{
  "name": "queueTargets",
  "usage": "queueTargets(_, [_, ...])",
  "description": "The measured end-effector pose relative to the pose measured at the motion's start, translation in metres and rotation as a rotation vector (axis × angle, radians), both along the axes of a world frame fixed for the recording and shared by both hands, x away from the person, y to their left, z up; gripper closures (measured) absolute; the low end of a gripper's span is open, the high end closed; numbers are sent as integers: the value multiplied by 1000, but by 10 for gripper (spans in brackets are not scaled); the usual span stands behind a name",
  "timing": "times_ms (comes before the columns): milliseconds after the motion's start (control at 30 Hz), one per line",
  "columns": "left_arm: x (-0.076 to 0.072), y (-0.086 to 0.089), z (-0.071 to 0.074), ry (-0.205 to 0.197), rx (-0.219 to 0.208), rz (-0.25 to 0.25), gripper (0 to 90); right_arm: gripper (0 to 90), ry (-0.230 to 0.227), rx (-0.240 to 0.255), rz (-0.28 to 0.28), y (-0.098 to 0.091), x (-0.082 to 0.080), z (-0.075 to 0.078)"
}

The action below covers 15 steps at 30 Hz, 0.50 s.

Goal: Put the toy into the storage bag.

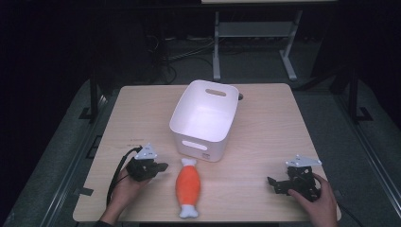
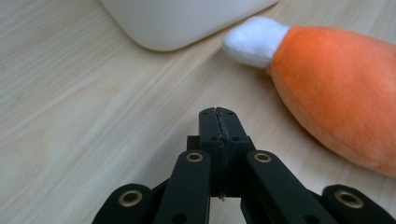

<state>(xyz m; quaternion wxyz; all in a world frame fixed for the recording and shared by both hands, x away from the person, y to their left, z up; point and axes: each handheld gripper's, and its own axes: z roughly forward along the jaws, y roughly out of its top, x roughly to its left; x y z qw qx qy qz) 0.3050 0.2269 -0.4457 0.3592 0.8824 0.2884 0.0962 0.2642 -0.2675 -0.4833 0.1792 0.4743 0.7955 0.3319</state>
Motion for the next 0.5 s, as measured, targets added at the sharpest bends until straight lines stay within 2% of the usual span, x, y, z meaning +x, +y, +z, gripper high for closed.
queueTargets(267, [8,-12,1,-5,-6,-8,896,0,0,0,0,0,0,0])
queueTargets(500, [20,-27,3,-26,-20,-13,896,0,0,0,0,0,0,0])
